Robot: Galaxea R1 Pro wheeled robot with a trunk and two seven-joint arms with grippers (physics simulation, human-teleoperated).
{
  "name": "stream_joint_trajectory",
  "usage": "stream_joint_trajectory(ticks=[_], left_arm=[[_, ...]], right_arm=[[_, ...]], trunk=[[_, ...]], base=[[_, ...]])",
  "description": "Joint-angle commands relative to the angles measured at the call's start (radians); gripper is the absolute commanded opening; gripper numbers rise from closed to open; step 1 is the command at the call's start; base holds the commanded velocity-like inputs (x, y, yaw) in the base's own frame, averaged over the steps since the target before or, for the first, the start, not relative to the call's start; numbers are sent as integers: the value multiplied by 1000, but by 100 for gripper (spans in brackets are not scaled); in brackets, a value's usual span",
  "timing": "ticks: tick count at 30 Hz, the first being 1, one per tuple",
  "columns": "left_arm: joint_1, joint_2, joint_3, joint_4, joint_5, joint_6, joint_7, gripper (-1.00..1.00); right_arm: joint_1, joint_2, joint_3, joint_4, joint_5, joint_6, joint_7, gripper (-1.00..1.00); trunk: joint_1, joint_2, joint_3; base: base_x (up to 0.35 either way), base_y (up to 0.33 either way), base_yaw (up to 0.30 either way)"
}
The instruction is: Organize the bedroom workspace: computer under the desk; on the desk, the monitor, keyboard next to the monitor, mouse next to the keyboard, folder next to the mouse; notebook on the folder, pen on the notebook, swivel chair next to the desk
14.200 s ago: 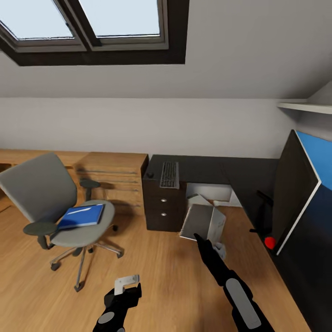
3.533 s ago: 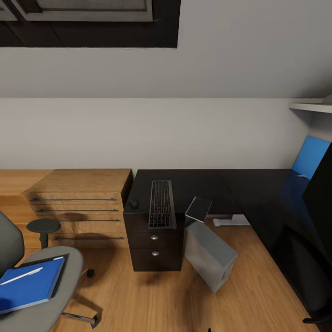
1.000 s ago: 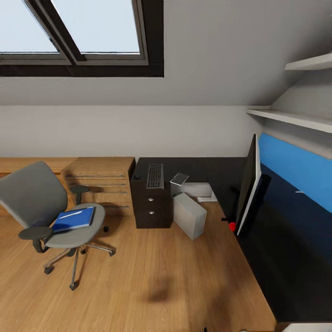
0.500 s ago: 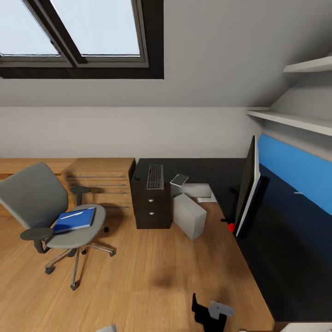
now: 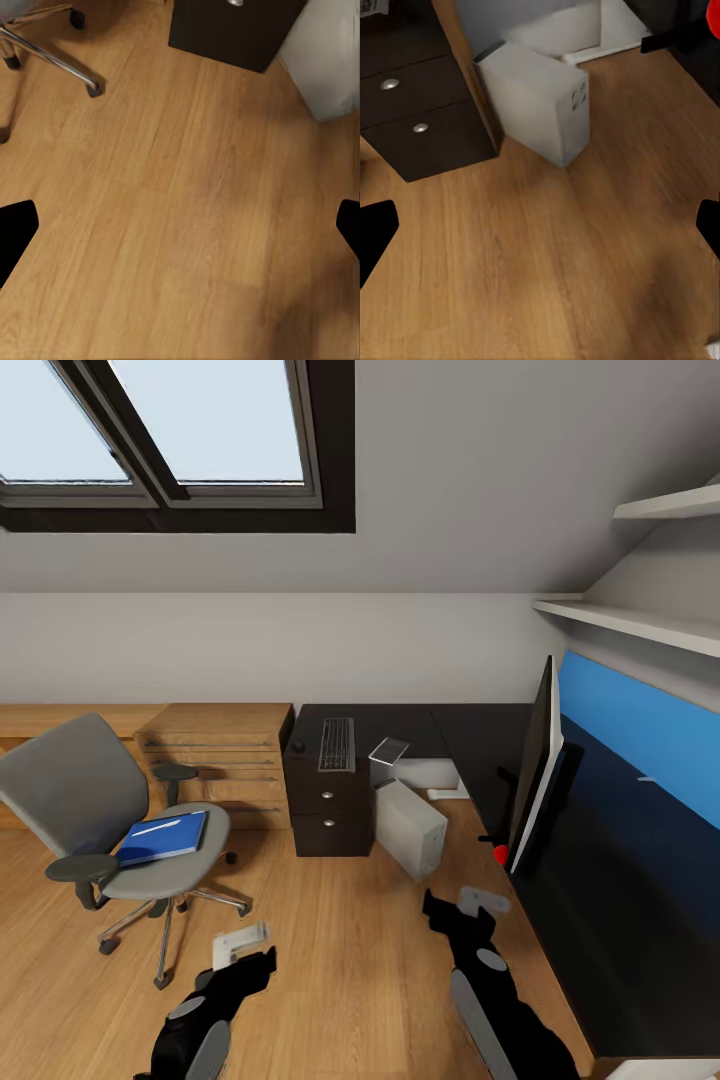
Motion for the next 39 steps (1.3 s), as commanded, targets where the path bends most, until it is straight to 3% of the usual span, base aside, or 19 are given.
stream_joint_trajectory(ticks=[1,4,8,15,19,24,39], left_arm=[[-1,0,2,-26,11,20,10,100],[-1,0,14,-81,11,62,10,100],[-1,0,14,-75,7,82,13,100],[-1,0,6,-34,4,84,16,100],[-1,0,-25,-26,3,84,17,100],[-1,0,-38,17,3,82,16,100],[-1,2,-32,43,3,33,15,100]], right_arm=[[0,-9,1,-40,-8,32,-17,100],[3,-32,1,-137,-10,96,-38,100],[6,-47,-3,-138,-10,124,-52,100],[8,-71,-8,-119,-10,74,-56,100],[8,-85,-17,-115,-10,57,-55,100],[8,-88,-50,-114,-11,53,-53,100],[8,-100,-70,-101,-8,39,-53,100]], trunk=[[0,-1,-2],[0,-1,-2],[0,-1,-2],[0,-1,0],[0,-1,1],[0,-1,3],[0,-1,3]], base=[[0,0,0],[0,0,0],[0,0,-12],[0,-1,-174],[0,-124,-238],[5,-284,-251],[163,-165,-92]])
